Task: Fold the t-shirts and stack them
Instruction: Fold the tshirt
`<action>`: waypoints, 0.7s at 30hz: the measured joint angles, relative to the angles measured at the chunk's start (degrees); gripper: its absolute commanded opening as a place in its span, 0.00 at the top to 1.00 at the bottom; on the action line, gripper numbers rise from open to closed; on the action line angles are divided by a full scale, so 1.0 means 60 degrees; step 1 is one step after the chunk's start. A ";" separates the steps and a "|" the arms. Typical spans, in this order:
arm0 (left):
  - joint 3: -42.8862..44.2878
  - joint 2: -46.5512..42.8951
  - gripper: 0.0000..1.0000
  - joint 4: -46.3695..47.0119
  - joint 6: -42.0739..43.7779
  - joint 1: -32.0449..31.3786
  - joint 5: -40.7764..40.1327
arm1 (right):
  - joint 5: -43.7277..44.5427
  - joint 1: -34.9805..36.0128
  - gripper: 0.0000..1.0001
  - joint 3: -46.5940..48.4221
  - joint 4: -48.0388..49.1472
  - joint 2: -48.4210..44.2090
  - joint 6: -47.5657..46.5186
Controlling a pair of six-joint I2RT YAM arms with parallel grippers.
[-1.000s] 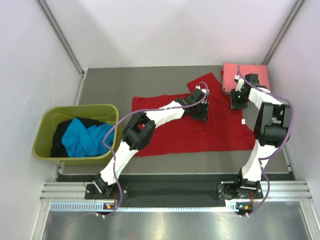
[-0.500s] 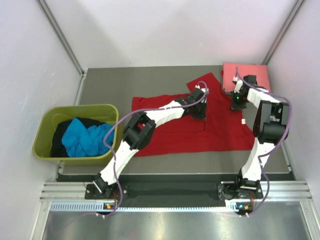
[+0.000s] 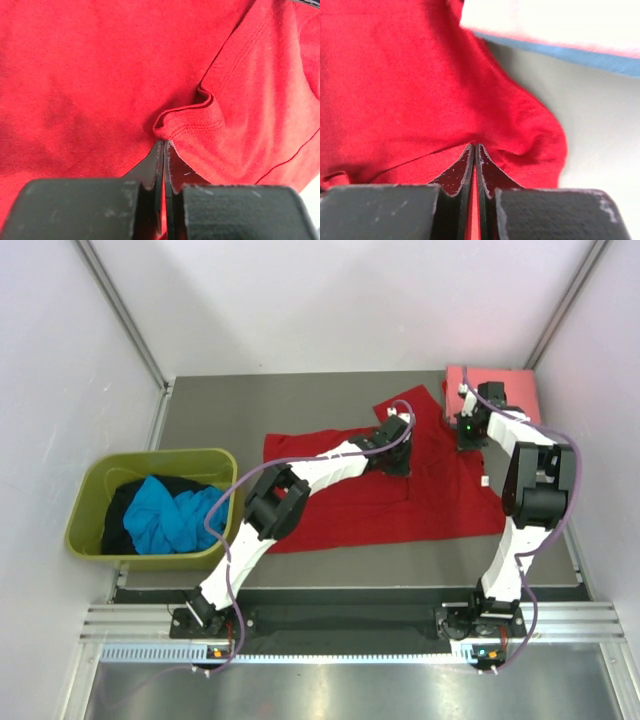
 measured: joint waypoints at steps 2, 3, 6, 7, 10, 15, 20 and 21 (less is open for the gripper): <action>-0.0033 -0.0047 1.00 0.0015 -0.0007 0.0000 -0.0222 | 0.0113 0.0000 1.00 0.0069 0.0018 0.0000 -0.0022; -0.0142 -0.0120 1.00 0.0044 -0.0011 0.0000 -0.0361 | 0.0182 0.0000 1.00 0.0109 0.0022 0.0000 -0.0033; -0.0601 -0.0401 1.00 0.0102 -0.0029 0.0000 -0.0718 | 0.0361 0.0000 1.00 0.0120 0.0076 0.0000 -0.0080; -0.0678 -0.0463 1.00 0.0106 -0.0044 0.0004 -0.0812 | 0.0423 0.0000 1.00 0.0120 0.0073 0.0000 -0.0109; -0.0831 -0.0586 1.00 0.0262 -0.0058 0.0004 -0.0994 | 0.0506 0.0004 1.00 0.0120 0.0117 0.0000 -0.0120; -0.0958 -0.0718 1.00 0.0492 -0.0095 0.0007 -0.1086 | 0.0503 0.0025 1.00 0.0120 0.0233 0.0000 -0.0120; -0.0958 -0.0721 1.00 0.0532 -0.0171 0.0011 -0.1177 | 0.0168 0.0033 0.97 0.0120 0.0430 0.0000 -0.0109; -0.0958 -0.0721 1.00 0.0528 -0.0186 0.0011 -0.1191 | 0.0106 0.0033 0.97 0.0117 0.0492 0.0000 -0.0109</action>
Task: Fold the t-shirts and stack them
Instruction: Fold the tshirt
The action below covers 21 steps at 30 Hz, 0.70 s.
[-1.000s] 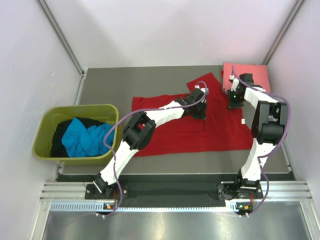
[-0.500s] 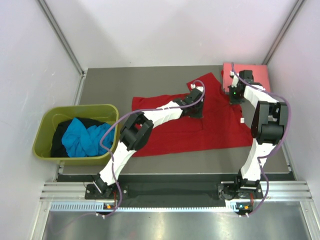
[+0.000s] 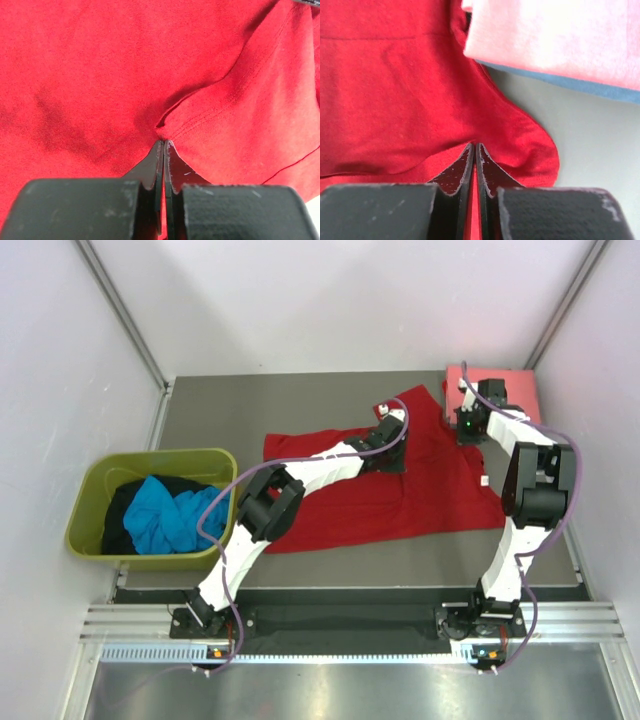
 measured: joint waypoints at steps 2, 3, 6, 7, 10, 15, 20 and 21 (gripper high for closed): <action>0.0000 0.0000 1.00 -0.0040 -0.0033 0.0000 -0.0040 | -0.0087 0.0007 0.94 -0.0007 0.0113 0.0000 0.0000; 0.0000 0.0000 1.00 -0.0087 -0.0033 0.0000 -0.0076 | -0.0117 0.0007 0.93 -0.0011 0.0149 0.0000 0.0004; 0.0000 0.0000 0.96 -0.0186 -0.0033 0.0000 -0.0200 | -0.0149 0.0011 0.85 -0.0015 0.0251 0.0000 0.0026; 0.0000 0.0000 0.87 -0.0204 -0.0033 0.0000 -0.0237 | -0.0153 0.0011 0.78 -0.0007 0.0251 0.0000 0.0062; 0.0004 -0.0004 0.78 -0.0339 -0.0033 0.0000 -0.0342 | -0.0007 0.0051 0.64 0.0127 -0.0029 0.0000 0.0535; 0.0026 -0.0168 0.72 -0.1118 0.0033 0.0000 -0.0586 | 0.0987 0.0186 0.60 0.0313 -0.0874 -0.0517 0.2656; 0.0022 -0.1122 0.69 -0.2437 0.0517 0.0000 -0.1239 | 0.2106 -0.0120 0.58 -0.1377 -0.1614 -0.2597 0.5071; 0.0018 -0.1439 0.69 -0.2739 0.0630 0.0000 -0.1384 | 0.2342 -0.0259 0.58 -0.1792 -0.1759 -0.2987 0.5468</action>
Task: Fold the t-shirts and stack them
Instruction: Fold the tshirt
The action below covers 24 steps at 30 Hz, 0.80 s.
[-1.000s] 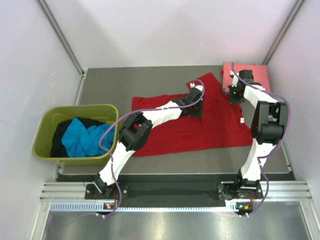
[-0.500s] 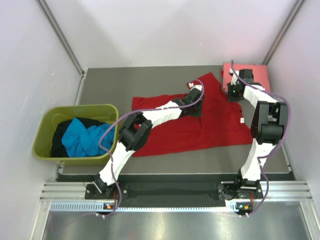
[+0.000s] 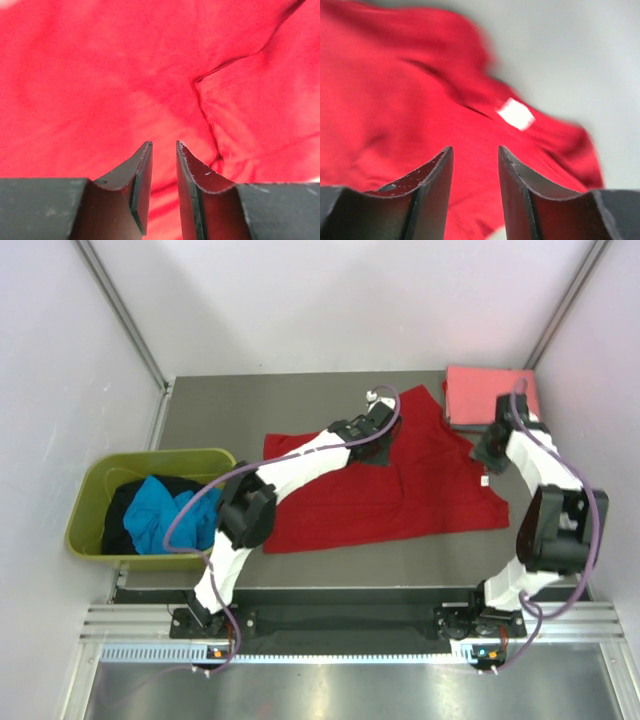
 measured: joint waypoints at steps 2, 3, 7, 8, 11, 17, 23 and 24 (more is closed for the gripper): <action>-0.0277 -0.0787 0.69 -0.0331 0.0142 0.0000 -0.0229 | 0.0535 -0.0295 0.57 -0.0874 -0.0240 -0.0696 0.0714; -0.0521 -0.1264 0.69 -0.0565 0.0189 0.0000 -0.0328 | 0.0736 -0.0455 0.57 -0.1282 -0.0346 -0.0954 0.1016; -0.1701 -0.3027 0.69 -0.1264 0.0189 0.0000 -0.0645 | 0.1064 -0.0987 0.60 -0.2718 -0.0433 -0.1632 0.1654; -0.2055 -0.3384 0.69 -0.1337 0.0157 0.0004 -0.0685 | 0.1060 -0.1078 0.61 -0.2932 -0.0477 -0.1708 0.1690; -0.2994 -0.3945 0.69 -0.1639 -0.0011 0.0029 -0.0780 | 0.1035 -0.1311 0.69 -0.3268 -0.0448 -0.1796 0.1650; -0.4218 -0.3756 0.69 -0.2135 -0.0452 0.0117 -0.0801 | 0.0750 -0.1381 0.83 -0.3373 -0.0131 -0.1851 0.1326; -0.4889 -0.3566 0.70 -0.2146 -0.0863 0.0142 -0.0911 | 0.0619 -0.1453 0.85 -0.3792 0.0102 -0.1854 0.1045; -0.5082 -0.3566 0.70 -0.2058 -0.0933 0.0142 -0.0892 | 0.0623 -0.1475 0.85 -0.3869 0.0142 -0.1854 0.1027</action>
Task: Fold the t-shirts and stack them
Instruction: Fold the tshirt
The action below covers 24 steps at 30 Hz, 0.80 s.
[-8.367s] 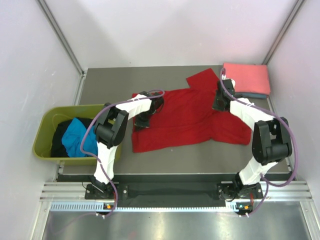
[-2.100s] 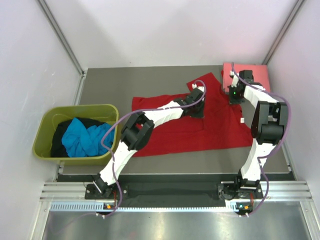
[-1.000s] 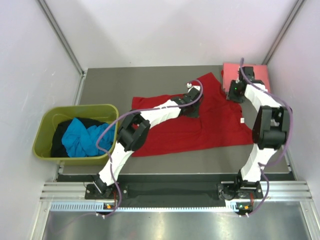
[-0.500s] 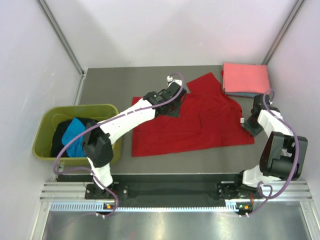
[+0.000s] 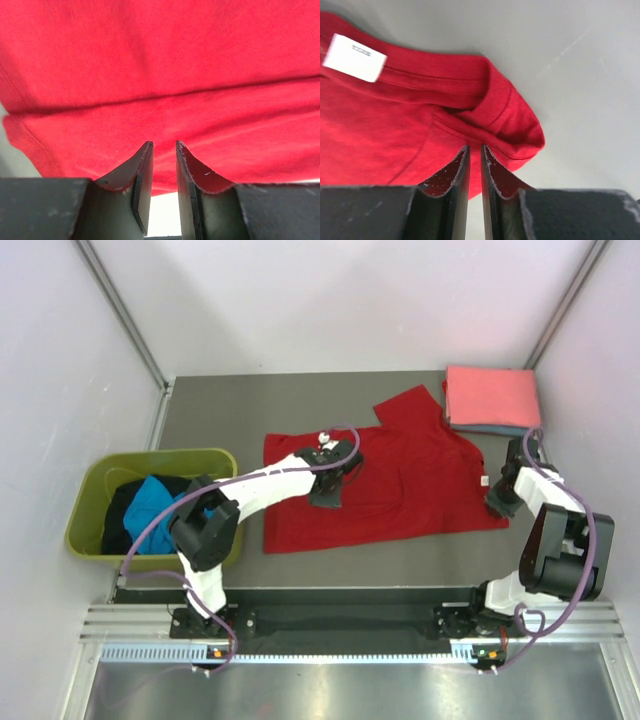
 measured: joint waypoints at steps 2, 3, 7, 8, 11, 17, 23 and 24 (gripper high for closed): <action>-0.0525 -0.0004 0.70 0.0251 -0.0127 0.0000 0.0040 | 0.0015 -0.0040 0.85 -0.0266 0.0160 0.0000 -0.0055; -0.0758 -0.0004 0.70 0.0328 -0.0186 0.0000 0.0073 | 0.0015 -0.0051 0.86 -0.0386 0.0237 0.0022 -0.0084; -0.1639 0.0004 0.70 0.0382 -0.0514 0.0000 0.0080 | -0.0109 -0.0372 0.87 -0.0393 0.0321 0.0452 -0.0270; -0.1785 0.0007 0.70 0.0368 -0.0612 0.0000 0.0007 | -0.0200 -0.0470 0.87 -0.0390 0.0321 0.0459 -0.0317; -0.1993 -0.0058 0.70 0.0430 -0.1031 0.0004 -0.0138 | -0.0353 -0.0608 0.88 -0.0419 0.0361 0.0415 -0.0412; -0.2718 -0.0565 0.70 0.0991 -0.1829 -0.0011 -0.0324 | -0.0168 -0.0678 0.87 -0.0433 0.0401 0.0393 -0.0484; -0.3544 -0.1213 0.70 0.1523 -0.2335 -0.0011 -0.0379 | 0.0062 -0.0816 0.86 -0.0503 0.0390 0.0299 -0.0408; -0.3679 -0.1315 0.70 0.1599 -0.2412 -0.0011 -0.0379 | 0.0102 -0.0841 0.86 -0.0521 0.0393 0.0284 -0.0393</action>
